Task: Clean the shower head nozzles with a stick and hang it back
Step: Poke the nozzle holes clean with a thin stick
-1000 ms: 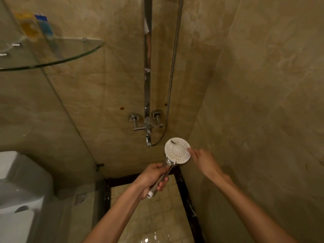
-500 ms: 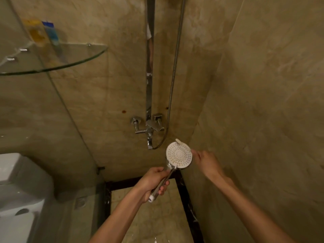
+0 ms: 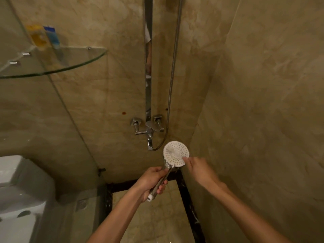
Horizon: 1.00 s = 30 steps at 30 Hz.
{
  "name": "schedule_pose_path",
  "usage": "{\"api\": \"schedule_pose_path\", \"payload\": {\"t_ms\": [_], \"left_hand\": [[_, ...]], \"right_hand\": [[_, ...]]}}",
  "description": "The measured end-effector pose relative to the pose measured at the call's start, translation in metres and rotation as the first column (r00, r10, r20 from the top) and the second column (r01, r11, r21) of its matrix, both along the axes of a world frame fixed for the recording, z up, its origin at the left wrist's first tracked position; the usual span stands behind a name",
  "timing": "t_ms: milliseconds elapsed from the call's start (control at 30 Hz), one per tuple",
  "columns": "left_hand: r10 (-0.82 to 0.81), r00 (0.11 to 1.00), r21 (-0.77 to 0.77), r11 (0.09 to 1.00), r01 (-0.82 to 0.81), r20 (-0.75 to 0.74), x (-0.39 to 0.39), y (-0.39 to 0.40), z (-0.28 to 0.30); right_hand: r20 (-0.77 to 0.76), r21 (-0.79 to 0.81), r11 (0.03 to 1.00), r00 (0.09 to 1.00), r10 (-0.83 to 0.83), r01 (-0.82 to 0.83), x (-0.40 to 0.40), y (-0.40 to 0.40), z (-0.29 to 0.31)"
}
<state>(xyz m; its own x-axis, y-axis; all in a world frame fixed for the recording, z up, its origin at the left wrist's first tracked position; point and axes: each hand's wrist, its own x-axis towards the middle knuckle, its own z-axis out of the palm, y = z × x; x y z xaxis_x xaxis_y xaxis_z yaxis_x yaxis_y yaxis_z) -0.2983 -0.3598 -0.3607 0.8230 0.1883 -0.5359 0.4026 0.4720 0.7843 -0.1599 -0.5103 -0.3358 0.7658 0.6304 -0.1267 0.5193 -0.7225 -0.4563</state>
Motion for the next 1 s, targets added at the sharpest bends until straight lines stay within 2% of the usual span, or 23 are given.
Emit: {"api": "schedule_pose_path", "payload": {"t_ms": [133, 333, 500, 600, 667, 867, 1000], "left_hand": [[0.0, 1.0, -0.006, 1.0, 0.0, -0.002, -0.001, 0.0, -0.004], [-0.026, 1.0, -0.011, 1.0, 0.026, -0.002, 0.002, -0.008, -0.003], [-0.008, 1.0, -0.009, 1.0, 0.008, 0.005, 0.004, -0.011, 0.003], [-0.021, 1.0, -0.008, 1.0, 0.021, 0.01, 0.002, -0.01, 0.004], [-0.028, 1.0, -0.018, 0.999, 0.028, 0.009, 0.001, -0.01, 0.004], [-0.007, 1.0, -0.019, 1.0, 0.007, 0.011, 0.0, -0.007, 0.002], [-0.022, 1.0, -0.018, 1.0, 0.022, 0.001, -0.004, -0.01, 0.0]], "right_hand": [[-0.029, -0.008, 0.997, 0.997, 0.076, -0.077, -0.009, -0.006, 0.001], [-0.049, 0.02, 1.0, 0.999, 0.01, -0.009, 0.021, -0.006, 0.018], [0.032, -0.062, 0.981, 0.982, 0.185, -0.183, -0.003, -0.006, 0.009], [-0.05, 0.004, 0.998, 0.996, 0.07, -0.069, 0.019, -0.005, 0.022], [-0.031, -0.024, 1.0, 0.999, 0.015, -0.015, 0.031, -0.006, 0.03], [0.061, -0.076, 0.989, 0.989, 0.133, -0.128, -0.003, -0.014, 0.005], [-0.047, -0.034, 0.998, 0.997, 0.056, -0.058, 0.02, -0.015, 0.02]]}}
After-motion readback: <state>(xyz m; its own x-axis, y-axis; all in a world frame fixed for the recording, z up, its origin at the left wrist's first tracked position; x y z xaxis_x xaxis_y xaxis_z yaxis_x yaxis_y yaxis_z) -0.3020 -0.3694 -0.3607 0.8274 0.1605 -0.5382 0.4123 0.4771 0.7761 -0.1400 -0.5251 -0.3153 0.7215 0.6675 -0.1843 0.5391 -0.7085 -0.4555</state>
